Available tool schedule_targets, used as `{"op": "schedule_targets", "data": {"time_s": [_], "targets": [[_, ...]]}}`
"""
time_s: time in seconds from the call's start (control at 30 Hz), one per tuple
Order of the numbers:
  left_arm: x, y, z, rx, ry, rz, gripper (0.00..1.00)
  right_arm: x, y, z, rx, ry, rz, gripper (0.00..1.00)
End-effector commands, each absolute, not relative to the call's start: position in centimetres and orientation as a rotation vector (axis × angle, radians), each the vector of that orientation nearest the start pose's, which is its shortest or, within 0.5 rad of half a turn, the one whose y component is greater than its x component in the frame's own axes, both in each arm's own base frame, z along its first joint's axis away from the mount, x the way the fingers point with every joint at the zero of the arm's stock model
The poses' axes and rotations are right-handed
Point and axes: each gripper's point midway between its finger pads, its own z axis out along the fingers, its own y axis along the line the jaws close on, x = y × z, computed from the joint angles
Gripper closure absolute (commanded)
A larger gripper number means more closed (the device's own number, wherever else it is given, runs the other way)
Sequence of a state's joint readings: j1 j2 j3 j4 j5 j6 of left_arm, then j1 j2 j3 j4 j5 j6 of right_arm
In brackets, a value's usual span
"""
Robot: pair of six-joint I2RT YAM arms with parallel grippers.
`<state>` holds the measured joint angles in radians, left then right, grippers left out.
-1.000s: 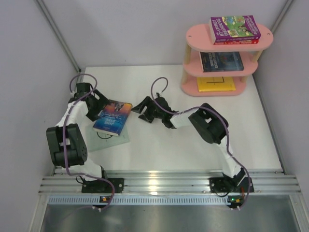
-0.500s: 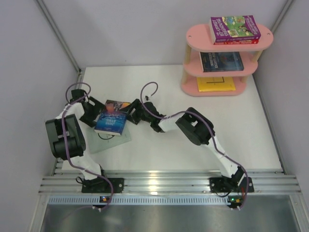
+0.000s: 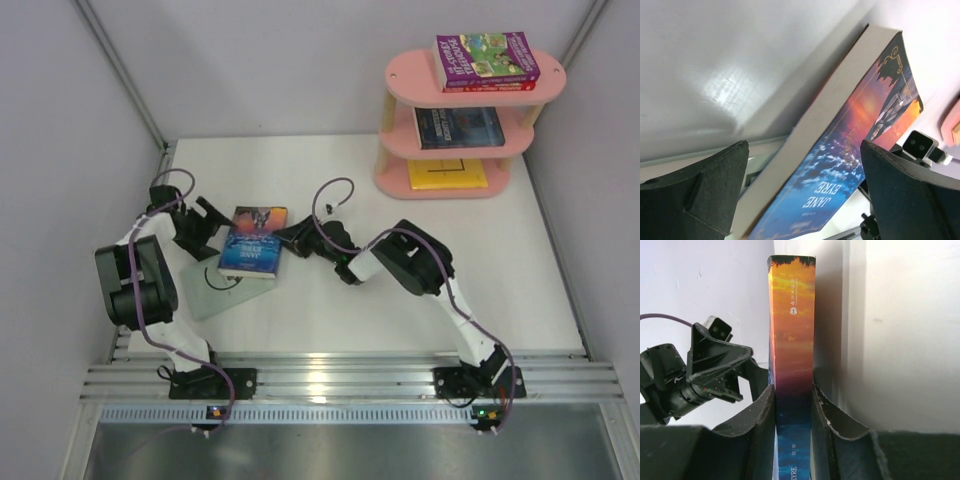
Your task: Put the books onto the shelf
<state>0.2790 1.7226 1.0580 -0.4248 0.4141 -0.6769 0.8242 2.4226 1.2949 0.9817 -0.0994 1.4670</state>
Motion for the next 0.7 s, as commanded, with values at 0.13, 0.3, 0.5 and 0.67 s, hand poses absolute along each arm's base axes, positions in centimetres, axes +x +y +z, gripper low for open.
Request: {"op": "schedule_targets", "data": {"time_s": [0.13,0.3,0.5,0.67], "targets": [[38.1,-5.8,11.7,-0.646,2.404,-0.918,0.03,37.8,39.7,17.5,0.441,1.649,1.815,1.00],[35.5,-14.4,12.4,-0.277,2.471,-1.104,0.03,34.2,33.8,18.2,0.424,1.641,1.888,1.00],[32.9,-19.3,14.3,-0.090,2.436,-1.306,0.02,31.1,29.9,22.9,0.295,1.561,1.896,1.00],[32.9,-20.0,16.5,-0.058,2.375,-1.380,0.02,30.3,28.5,28.7,0.222,1.433,1.985,1.00]]}}
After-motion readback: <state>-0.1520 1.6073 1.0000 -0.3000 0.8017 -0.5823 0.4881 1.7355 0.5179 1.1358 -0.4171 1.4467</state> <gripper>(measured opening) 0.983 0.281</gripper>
